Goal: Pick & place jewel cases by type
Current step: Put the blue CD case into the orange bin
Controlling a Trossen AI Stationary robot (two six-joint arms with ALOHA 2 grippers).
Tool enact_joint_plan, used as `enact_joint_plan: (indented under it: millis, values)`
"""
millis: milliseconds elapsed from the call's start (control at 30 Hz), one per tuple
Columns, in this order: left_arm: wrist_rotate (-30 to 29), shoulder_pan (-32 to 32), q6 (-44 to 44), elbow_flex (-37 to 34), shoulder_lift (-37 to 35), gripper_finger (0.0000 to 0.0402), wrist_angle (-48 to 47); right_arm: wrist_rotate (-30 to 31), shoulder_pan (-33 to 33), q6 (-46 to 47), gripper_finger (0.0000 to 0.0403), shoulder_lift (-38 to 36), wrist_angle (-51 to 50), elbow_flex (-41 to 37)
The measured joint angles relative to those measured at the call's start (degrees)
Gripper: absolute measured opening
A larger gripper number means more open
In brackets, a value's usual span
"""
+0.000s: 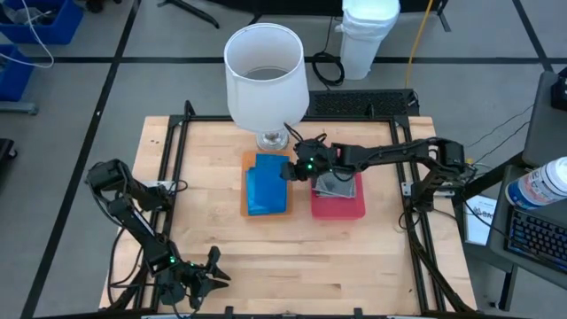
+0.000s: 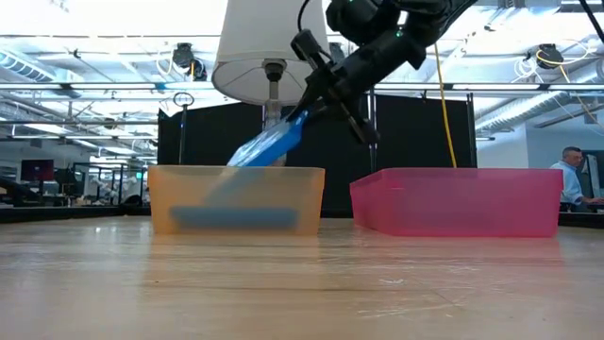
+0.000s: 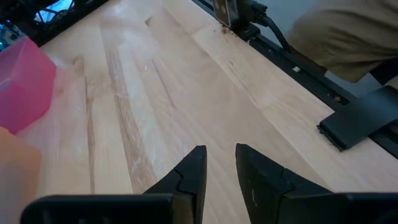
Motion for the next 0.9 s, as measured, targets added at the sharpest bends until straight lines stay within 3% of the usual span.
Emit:
enact_joint_plan:
  millis: [267,500,767,900]
  values:
    - [0.94,0.02,0.31,0.00,0.00,0.0093,-0.07,-5.99,-2.40,-0.06,0.0030,2.20,0.60,0.00]
    - [1.03,0.02,1.22,-0.02,0.00,0.0093,-0.59,-10.41,-2.31,1.67,0.0033,7.71,9.09,0.07]
    - [1.05,0.02,0.90,0.00,0.00,0.0093,-1.90,-10.64,-3.39,-0.09,0.0031,10.43,9.40,0.00]
    - [1.05,0.02,0.09,0.00,0.00,0.0093,-2.15,-10.40,-3.66,-3.12,0.0051,10.72,9.05,0.00]
